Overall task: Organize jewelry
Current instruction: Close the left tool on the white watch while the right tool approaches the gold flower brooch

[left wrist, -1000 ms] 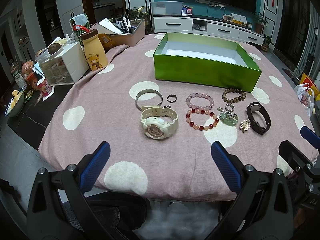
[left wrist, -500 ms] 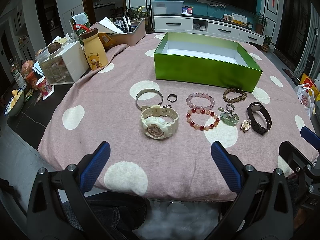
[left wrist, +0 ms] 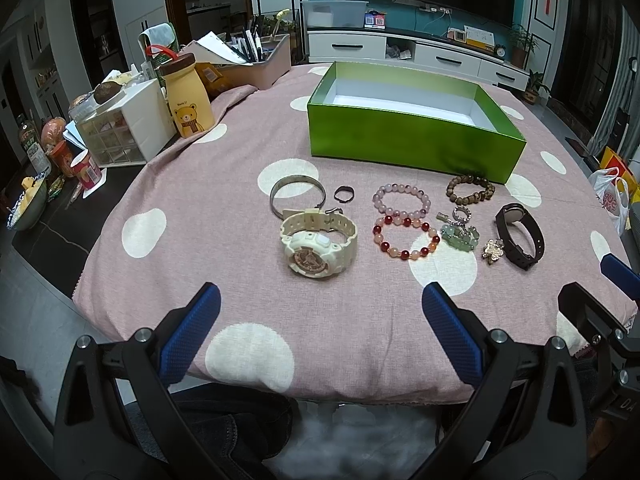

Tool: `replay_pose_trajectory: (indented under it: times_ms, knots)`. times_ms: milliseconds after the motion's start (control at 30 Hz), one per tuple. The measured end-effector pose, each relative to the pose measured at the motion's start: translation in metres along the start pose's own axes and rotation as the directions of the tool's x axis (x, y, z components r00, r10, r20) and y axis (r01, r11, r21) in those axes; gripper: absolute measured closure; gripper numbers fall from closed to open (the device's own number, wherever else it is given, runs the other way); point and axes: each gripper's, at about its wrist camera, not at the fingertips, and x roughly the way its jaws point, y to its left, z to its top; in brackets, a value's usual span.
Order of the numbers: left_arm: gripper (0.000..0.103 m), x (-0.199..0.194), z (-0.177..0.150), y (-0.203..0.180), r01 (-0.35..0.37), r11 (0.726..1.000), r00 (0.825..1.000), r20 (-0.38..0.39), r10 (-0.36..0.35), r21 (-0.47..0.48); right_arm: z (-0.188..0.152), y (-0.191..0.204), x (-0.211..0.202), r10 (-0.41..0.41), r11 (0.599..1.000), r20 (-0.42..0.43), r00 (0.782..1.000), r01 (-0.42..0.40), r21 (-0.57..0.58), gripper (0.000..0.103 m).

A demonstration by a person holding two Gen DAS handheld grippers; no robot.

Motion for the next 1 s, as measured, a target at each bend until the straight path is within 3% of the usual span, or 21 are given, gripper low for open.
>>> replay_pose_trajectory:
  times_ms: [267,533,800,1000]
  knots:
    - [0.002,0.011,0.003,0.024,0.06,0.994,0.998,-0.003,-0.061,-0.095,-0.001,-0.009,0.009,-0.015,1.0,0.004,1.0,0.015,0.017,0.001]
    - [0.002,0.033,0.016,0.084,0.06,0.958,0.998,-0.007,-0.065,-0.28,0.016,-0.033,0.029,-0.057,0.998,0.014,0.998,0.057,0.035,0.001]
    - [0.003,0.07,0.024,0.092,0.145,0.94,0.98,-0.086,-0.179,-0.308,0.033,-0.062,0.054,-0.141,0.99,-0.024,0.99,0.142,0.025,0.002]
    - [0.019,0.093,0.044,0.087,0.183,0.938,0.963,-0.138,-0.231,-0.295,0.037,-0.069,0.082,-0.131,0.991,-0.105,0.986,0.131,-0.007,0.016]
